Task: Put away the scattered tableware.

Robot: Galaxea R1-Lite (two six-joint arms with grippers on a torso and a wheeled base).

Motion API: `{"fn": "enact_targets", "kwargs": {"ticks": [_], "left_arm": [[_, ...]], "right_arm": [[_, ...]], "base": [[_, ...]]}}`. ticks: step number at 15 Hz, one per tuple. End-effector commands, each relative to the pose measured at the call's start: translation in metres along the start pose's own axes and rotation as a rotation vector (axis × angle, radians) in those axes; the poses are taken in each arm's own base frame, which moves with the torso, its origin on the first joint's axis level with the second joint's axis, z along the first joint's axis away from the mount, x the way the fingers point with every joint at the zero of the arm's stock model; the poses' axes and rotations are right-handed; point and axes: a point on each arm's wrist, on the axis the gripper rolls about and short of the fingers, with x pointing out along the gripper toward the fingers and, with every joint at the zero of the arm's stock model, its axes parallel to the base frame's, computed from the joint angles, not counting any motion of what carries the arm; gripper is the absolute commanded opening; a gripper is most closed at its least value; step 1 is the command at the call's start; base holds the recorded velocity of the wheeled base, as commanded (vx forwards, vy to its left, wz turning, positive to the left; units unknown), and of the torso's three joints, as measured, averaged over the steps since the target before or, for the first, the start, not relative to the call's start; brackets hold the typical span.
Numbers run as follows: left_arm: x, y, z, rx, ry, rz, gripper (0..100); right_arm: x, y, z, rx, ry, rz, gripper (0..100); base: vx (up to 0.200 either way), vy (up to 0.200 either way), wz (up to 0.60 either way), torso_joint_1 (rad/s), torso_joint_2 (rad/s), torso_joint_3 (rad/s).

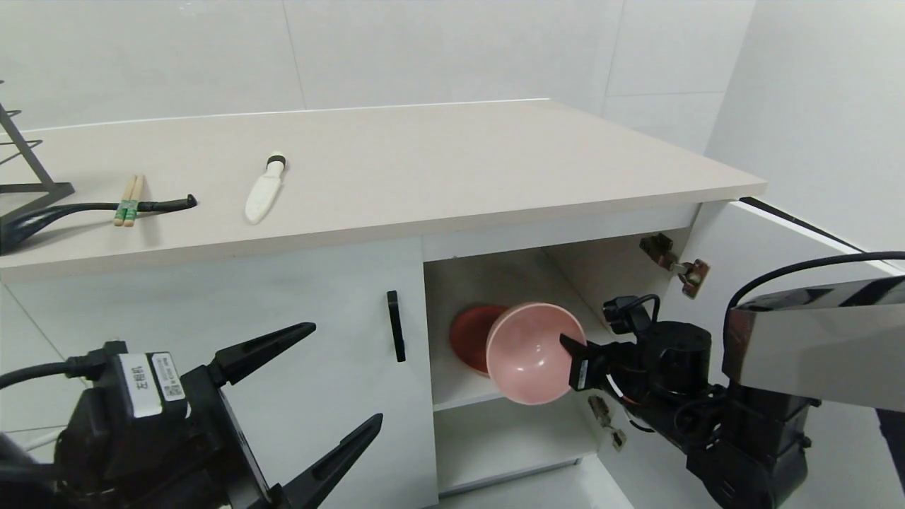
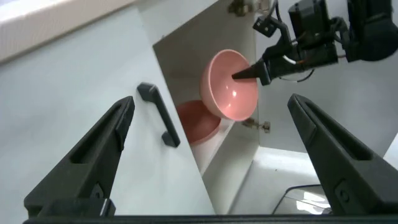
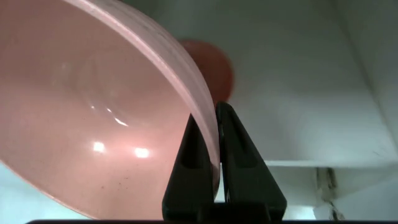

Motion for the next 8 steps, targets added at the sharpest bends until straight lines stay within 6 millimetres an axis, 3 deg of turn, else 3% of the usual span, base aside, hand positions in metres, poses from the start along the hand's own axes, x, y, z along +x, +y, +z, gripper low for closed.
{"fn": "enact_targets", "kwargs": {"ticks": [1, 3, 8], "left_arm": [[-0.001, -0.001, 0.002, -0.014, -0.008, 0.001, 100], [-0.006, -0.001, 0.005, -0.091, -0.023, 0.003, 100], [-0.027, -0.001, 0.012, -0.032, -0.017, -0.007, 100]], "right_arm": [[0.011, -0.002, -0.009, -0.037, 0.015, 0.010, 0], [0.032, 0.000, -0.008, -0.058, -0.027, 0.053, 0], [0.055, 0.002, 0.003, -0.050, -0.059, 0.102, 0]], "base": [[0.000, 0.000, 0.00, 0.000, 0.00, 0.000], [0.000, 0.000, 0.00, 0.000, 0.00, 0.000], [0.000, 0.000, 0.00, 0.000, 0.00, 0.000]]}}
